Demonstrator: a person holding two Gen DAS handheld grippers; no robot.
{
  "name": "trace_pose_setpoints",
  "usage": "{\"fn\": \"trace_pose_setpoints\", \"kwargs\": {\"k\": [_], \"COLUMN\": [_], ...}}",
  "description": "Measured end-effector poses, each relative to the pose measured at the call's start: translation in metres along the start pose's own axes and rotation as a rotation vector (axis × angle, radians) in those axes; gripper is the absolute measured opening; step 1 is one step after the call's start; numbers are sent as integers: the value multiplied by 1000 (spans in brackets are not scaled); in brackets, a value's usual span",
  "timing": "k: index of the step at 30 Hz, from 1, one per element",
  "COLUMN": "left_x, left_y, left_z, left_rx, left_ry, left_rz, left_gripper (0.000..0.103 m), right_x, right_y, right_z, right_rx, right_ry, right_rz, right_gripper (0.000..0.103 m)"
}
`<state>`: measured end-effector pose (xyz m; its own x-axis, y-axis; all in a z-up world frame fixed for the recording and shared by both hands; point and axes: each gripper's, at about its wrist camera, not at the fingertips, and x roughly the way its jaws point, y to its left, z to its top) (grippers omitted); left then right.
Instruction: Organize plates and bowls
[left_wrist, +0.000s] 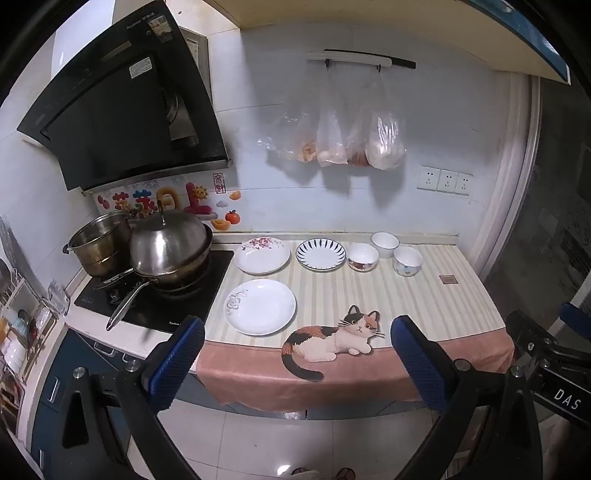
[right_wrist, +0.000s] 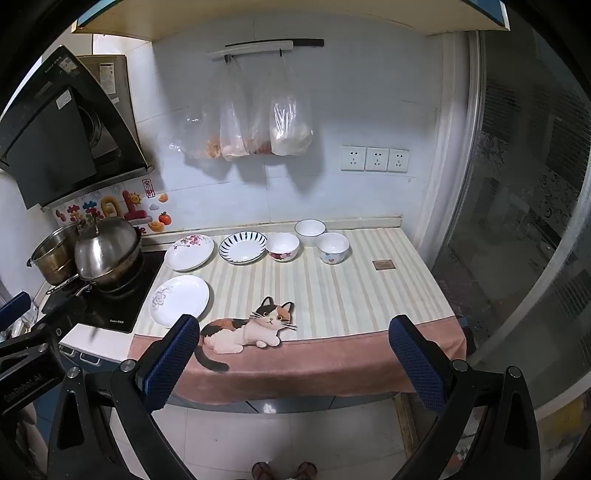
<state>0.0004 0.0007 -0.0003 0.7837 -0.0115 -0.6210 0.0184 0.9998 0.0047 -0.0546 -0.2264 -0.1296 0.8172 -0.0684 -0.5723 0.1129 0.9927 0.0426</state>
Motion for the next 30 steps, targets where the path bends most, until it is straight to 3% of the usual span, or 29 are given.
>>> {"fn": "trace_pose_setpoints", "kwargs": {"k": [30], "left_x": [3], "left_y": [-1], "left_z": [3], "left_rx": [6], "left_ry": [-9], "left_rz": [12], "left_gripper": [103], "right_x": [6], "right_y": [7], "right_z": [10], "right_rx": [9], "right_ry": [-20], "right_rz": [13], "right_gripper": [103]}}
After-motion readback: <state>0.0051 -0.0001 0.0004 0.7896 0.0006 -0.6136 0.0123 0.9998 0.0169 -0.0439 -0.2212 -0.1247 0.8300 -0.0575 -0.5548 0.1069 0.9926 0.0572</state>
